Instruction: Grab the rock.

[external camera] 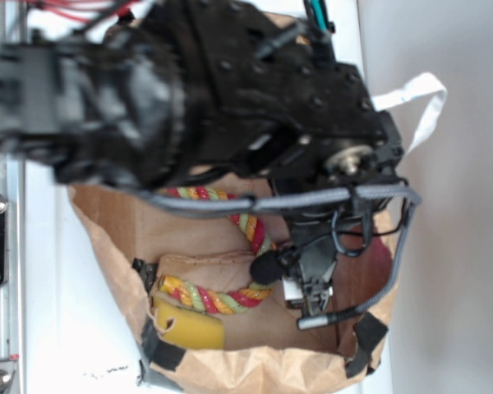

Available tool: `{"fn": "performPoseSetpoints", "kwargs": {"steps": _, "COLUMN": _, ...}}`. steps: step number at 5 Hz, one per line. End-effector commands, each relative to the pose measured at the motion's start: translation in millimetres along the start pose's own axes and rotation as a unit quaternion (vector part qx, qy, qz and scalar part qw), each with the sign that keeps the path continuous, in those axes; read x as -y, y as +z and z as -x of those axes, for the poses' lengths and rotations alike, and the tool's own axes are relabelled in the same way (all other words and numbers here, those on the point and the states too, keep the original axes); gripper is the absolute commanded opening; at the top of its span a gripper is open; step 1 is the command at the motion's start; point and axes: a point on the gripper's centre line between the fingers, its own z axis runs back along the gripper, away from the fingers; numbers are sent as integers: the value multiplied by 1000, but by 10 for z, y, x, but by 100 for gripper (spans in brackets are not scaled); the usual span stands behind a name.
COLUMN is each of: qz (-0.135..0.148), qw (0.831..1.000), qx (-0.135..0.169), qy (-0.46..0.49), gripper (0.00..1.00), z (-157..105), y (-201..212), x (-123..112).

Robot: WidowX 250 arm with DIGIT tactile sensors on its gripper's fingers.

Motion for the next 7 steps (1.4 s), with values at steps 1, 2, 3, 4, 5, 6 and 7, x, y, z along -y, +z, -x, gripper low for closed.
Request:
{"fn": "performPoseSetpoints", "kwargs": {"steps": 1, "qz": -17, "qw": 998, "qx": 54, "qy": 0, "gripper": 100, "z": -125, "y": 158, "x": -42}}
{"fn": "performPoseSetpoints", "kwargs": {"steps": 2, "qz": -17, "qw": 998, "qx": 54, "qy": 0, "gripper": 100, "z": -125, "y": 158, "x": -42}}
{"fn": "performPoseSetpoints", "kwargs": {"steps": 3, "qz": -17, "qw": 998, "qx": 54, "qy": 0, "gripper": 100, "z": -125, "y": 158, "x": -42}}
{"fn": "performPoseSetpoints", "kwargs": {"steps": 4, "qz": -17, "qw": 998, "qx": 54, "qy": 0, "gripper": 100, "z": -125, "y": 158, "x": -42}}
{"fn": "performPoseSetpoints", "kwargs": {"steps": 5, "qz": -26, "qw": 998, "qx": 44, "qy": -22, "gripper": 100, "z": -28, "y": 58, "x": -6}}
{"fn": "performPoseSetpoints", "kwargs": {"steps": 6, "qz": -24, "qw": 998, "qx": 44, "qy": -27, "gripper": 100, "z": 5, "y": -29, "x": 8}}
{"fn": "performPoseSetpoints", "kwargs": {"steps": 7, "qz": -15, "qw": 999, "qx": 43, "qy": -25, "gripper": 100, "z": 14, "y": -117, "x": 35}}
